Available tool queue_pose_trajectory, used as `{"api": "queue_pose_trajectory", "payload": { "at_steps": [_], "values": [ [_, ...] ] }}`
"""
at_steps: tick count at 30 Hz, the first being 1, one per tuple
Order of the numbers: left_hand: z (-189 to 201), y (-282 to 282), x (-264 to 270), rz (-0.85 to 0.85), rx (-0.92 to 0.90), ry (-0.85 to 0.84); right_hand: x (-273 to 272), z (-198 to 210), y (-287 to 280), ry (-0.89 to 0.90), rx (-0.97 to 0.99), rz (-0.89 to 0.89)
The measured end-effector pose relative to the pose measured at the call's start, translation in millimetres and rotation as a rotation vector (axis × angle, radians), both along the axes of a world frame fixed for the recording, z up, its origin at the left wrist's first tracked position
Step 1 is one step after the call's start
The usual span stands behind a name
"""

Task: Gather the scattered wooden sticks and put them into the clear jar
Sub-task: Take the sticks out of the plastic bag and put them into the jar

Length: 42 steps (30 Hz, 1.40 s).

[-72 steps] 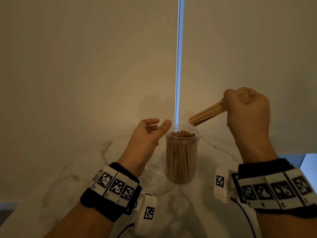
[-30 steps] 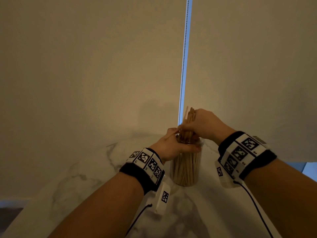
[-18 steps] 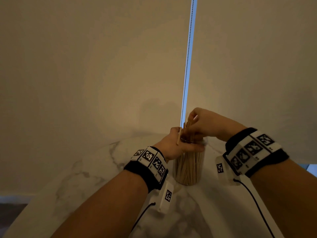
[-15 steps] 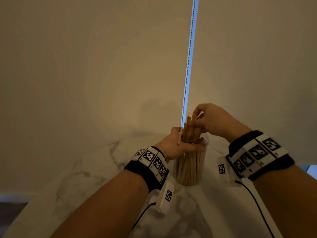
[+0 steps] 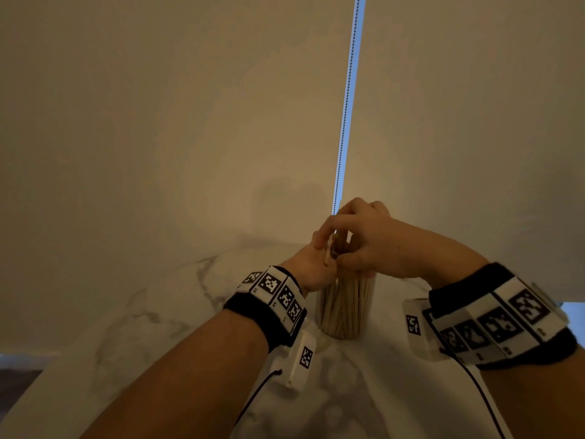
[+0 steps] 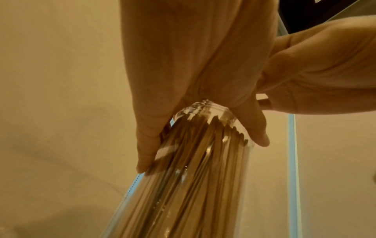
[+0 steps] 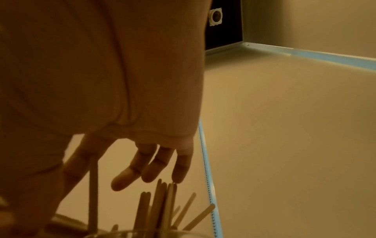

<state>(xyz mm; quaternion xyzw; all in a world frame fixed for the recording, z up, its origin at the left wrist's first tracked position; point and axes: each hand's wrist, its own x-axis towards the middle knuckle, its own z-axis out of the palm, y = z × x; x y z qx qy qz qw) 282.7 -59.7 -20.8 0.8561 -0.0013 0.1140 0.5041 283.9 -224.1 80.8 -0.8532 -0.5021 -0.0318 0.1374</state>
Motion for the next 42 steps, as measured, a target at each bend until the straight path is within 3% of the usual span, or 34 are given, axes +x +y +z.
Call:
{"api": "queue_pose_trajectory", "payload": {
  "at_steps": [3,8,11,15,19,21,24,26,30,33,35,37,42],
  "values": [
    [-3.4,-1.5,0.3,0.012,-0.008,-0.032,-2.2,-1.9,1.7,-0.101,0.033,0.039],
    [1.6,-10.0,0.2,-0.008,-0.107,-0.011,3.0,-1.3,-1.0,-0.071,0.150,0.165],
    [2.1,-9.0,-3.4,0.025,-0.183,0.017,5.8,-3.3,-0.8,0.015,0.496,0.184],
    [3.9,-9.4,-10.0,0.074,-0.204,0.078,19.1,0.9,-2.9,0.188,1.029,0.066],
    [5.6,-9.8,-10.2,0.085,-0.187,0.093,30.4,0.1,-6.2,0.183,1.208,-0.062],
    [6.1,-10.3,-11.1,0.079,-0.183,0.091,37.4,-5.7,-5.8,0.173,1.140,-0.167],
    [6.3,-11.4,-12.9,0.079,-0.203,0.079,42.7,-20.8,0.2,0.263,0.798,-0.305],
    [5.7,-11.7,-13.4,0.074,-0.211,0.081,42.1,-29.5,3.6,0.356,0.657,-0.299],
    [7.1,-12.2,-14.7,0.068,-0.207,0.095,46.2,-25.3,8.4,0.314,0.742,-0.408],
    [5.9,-9.6,-12.6,0.060,-0.208,0.096,59.9,-21.3,18.4,0.459,0.616,-0.509],
    [4.3,-8.6,-10.4,0.049,-0.208,0.095,66.8,-20.1,27.7,0.580,0.585,-0.435],
    [1.6,-8.2,-6.1,0.048,-0.211,0.078,68.2,-17.4,35.7,0.674,0.678,-0.316],
    [-9.0,-3.3,8.4,0.083,-0.172,0.045,60.6,-13.3,42.5,0.566,0.585,-0.056]
  ]
}}
